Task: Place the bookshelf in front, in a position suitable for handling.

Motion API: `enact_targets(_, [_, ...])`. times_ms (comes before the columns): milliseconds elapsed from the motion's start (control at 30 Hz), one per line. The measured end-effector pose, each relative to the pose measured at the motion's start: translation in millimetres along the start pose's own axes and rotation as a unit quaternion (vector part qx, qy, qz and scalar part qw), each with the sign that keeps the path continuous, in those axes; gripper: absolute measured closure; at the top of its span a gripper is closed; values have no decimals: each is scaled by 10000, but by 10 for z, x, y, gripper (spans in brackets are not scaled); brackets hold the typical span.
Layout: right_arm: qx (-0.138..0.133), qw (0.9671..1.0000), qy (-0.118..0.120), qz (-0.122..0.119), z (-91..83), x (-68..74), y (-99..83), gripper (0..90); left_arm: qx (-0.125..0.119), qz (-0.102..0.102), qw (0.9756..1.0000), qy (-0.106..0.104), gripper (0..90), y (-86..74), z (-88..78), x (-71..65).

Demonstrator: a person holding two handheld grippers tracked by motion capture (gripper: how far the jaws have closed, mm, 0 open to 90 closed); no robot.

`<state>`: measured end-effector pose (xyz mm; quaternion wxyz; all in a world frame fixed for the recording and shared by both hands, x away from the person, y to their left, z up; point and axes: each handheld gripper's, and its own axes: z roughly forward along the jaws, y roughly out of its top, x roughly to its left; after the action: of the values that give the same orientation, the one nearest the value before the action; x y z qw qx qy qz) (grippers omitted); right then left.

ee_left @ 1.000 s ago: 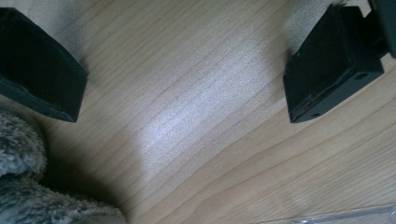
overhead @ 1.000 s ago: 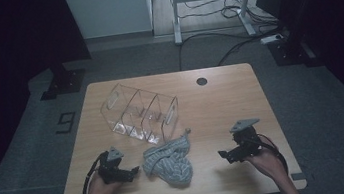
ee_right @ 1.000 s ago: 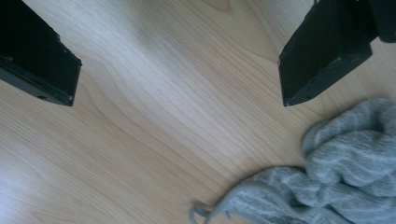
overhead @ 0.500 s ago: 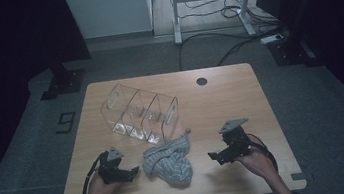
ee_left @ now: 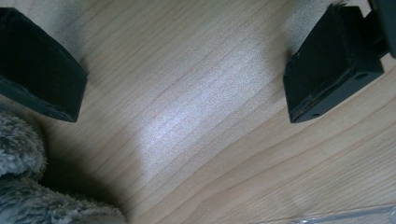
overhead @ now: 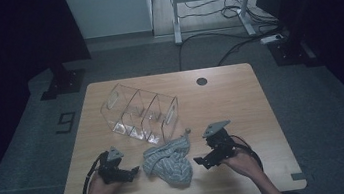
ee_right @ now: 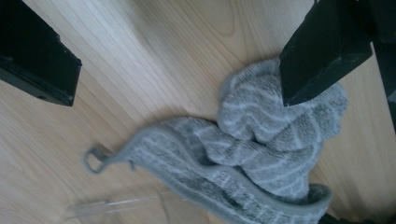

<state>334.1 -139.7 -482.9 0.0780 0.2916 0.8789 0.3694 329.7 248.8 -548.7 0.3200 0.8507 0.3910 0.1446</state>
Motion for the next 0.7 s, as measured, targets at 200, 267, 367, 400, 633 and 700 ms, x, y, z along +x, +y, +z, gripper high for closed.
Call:
enact_targets(200, [60, 9998, 159, -139, 126, 93, 100, 0, 0, 0, 10000, -1, 0, 0, 0, 0])
enact_targets(267, [60, 9996, 218, -168, 166, 121, 131, 0, -1, -1, 10000, -1, 0, 0, 0, 0])
enact_targets(367, [96, 9993, 265, -230, 235, 169, 176, 0, 0, 1, 10000, -1, 0, 0, 0, 0])
enact_targets(400, [113, 9992, 289, -251, 259, 182, 189, 0, -1, -1, 10000, -1, 0, 0, 0, 0])
enact_targets(633, [162, 9982, 459, -345, 417, 271, 283, 0, -2, -1, 10000, 0, 0, 0, 0, 0])
enact_targets(700, [167, 9979, 493, -373, 461, 305, 313, 0, -3, 0, 10000, 1, 0, 0, 0, 0])
